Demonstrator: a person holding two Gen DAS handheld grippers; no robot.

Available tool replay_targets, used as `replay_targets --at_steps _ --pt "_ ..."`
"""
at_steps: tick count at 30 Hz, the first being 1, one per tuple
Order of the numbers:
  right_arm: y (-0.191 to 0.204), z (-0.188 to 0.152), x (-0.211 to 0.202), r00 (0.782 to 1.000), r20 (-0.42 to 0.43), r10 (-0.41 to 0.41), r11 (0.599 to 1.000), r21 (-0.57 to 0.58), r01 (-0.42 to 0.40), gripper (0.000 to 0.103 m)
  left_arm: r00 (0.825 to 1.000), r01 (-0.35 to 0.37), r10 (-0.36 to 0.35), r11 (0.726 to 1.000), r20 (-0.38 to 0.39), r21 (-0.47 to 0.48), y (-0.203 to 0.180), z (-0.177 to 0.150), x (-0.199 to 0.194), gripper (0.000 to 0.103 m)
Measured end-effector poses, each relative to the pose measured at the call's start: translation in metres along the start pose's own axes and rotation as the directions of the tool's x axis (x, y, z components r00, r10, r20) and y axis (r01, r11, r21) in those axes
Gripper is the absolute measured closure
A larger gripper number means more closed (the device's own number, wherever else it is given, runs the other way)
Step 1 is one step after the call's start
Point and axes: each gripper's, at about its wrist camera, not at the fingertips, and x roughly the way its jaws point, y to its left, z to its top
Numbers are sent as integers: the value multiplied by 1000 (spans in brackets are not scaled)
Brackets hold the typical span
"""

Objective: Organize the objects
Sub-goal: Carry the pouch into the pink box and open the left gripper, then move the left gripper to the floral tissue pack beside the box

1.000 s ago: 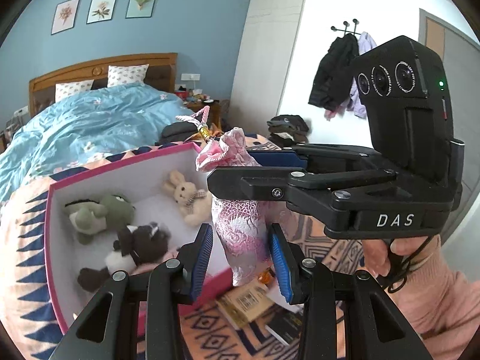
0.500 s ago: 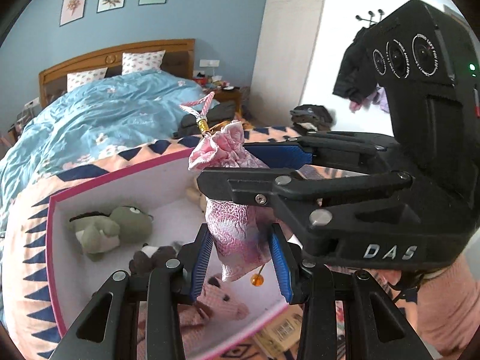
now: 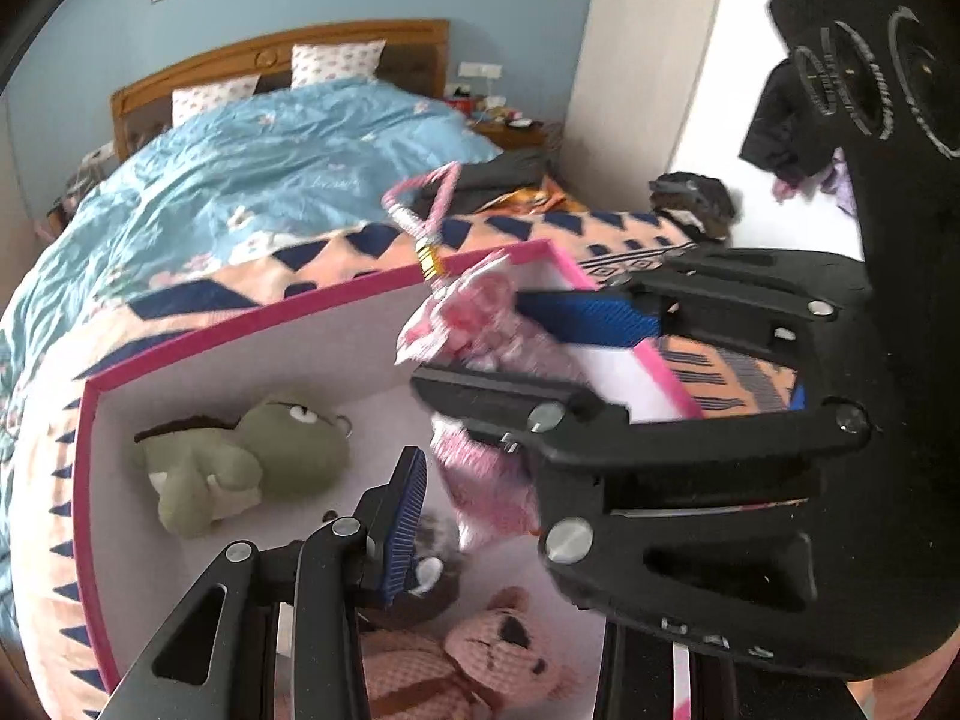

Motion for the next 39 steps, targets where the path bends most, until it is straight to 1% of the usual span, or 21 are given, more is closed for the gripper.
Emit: replay_targets --at_steps 2,3,6,8,11,14,17,20,22,23,25,27,29,31,32,37,39 --pt "-3 2 8 999 -7 -51 999 -8 50 67 999 -20 20 999 -25 -24 6 2 7 64" --pt "-4 3 11 998 -15 -63 998 -12 63 67 999 -23 22 999 -44 -35 8 3 11 64" --pt "-11 4 22 996 -65 -62 998 12 63 65 998 -33 31 998 -55 -47 11 4 14 64" --pt "-13 3 23 995 -67 -72 997 22 74 63 998 -41 39 998 -49 -45 9 4 13 64" --pt "-14 1 15 997 -54 -53 998 43 55 63 998 -44 42 998 -53 -42 8 3 14 64" --pt "-13 -2 8 997 -52 -61 997 44 64 63 998 -49 48 998 -38 -45 9 1 10 63" --pt "-12 -7 -2 998 -43 -45 997 55 47 62 999 -45 45 998 -13 -43 8 -2 2 63" --pt "-11 -13 -16 1000 -15 -23 997 74 24 62 999 -38 39 998 22 -40 6 -8 -11 57" --pt "-9 -16 -27 1000 7 7 996 91 -8 62 998 -28 30 999 55 -33 3 -12 -25 53" --pt "-8 -19 -33 1000 22 18 995 97 -20 62 997 -22 24 999 71 -31 1 -15 -32 53" --pt "-5 -22 -44 998 50 44 993 109 -49 61 994 -1 2 1000 109 -17 -4 -22 -48 48" --pt "-1 -29 -62 993 91 75 990 115 -85 59 988 19 -20 1000 151 2 -10 -31 -66 46" --pt "4 -36 -77 988 123 90 988 115 -104 51 983 43 -45 999 179 18 -15 -41 -80 46" --pt "11 -47 -93 983 155 100 987 107 -117 48 977 70 -76 997 198 35 -21 -53 -92 46" --pt "13 -52 -98 982 157 101 988 101 -118 48 974 82 -90 995 207 49 -25 -60 -99 46" --pt "21 -88 -124 984 154 94 989 96 -110 48 963 151 -166 985 212 84 -36 -91 -110 46" --pt "22 -103 -132 985 151 79 990 104 -96 48 961 176 -193 979 199 103 -44 -106 -109 46"
